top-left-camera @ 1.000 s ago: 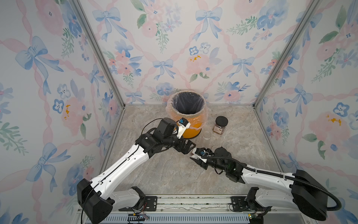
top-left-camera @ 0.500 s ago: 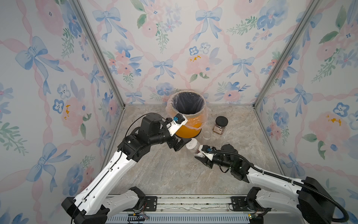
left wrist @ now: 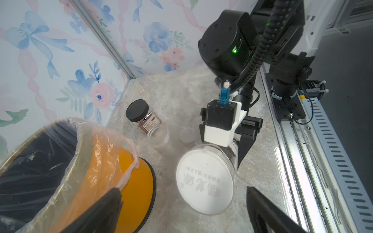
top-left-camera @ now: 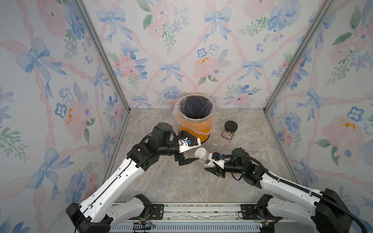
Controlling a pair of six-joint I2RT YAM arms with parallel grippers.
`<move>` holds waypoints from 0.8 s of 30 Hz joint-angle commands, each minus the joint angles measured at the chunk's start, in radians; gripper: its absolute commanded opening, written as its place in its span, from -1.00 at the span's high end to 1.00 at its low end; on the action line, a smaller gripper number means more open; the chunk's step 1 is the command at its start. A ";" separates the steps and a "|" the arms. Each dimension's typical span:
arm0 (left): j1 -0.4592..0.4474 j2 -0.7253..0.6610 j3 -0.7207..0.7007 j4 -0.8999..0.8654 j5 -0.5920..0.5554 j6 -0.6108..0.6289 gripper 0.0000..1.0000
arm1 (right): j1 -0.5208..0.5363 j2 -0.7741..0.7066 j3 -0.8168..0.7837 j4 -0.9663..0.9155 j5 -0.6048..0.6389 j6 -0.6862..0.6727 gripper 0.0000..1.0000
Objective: Empty the moldy dried flower tea in the jars
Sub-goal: Unscrew the lid from the jar.
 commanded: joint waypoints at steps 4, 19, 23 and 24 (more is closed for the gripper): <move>-0.025 0.030 -0.032 -0.007 0.089 0.077 -0.96 | -0.007 0.024 0.058 -0.048 -0.054 -0.039 0.19; -0.044 0.073 -0.055 -0.006 0.077 0.061 -0.96 | -0.008 0.050 0.094 -0.077 -0.069 -0.066 0.19; -0.045 0.082 -0.054 -0.006 0.073 0.039 -0.94 | -0.008 0.050 0.102 -0.101 -0.065 -0.086 0.19; -0.044 0.083 -0.053 -0.006 0.072 0.036 -0.93 | -0.008 0.050 0.102 -0.105 -0.065 -0.090 0.19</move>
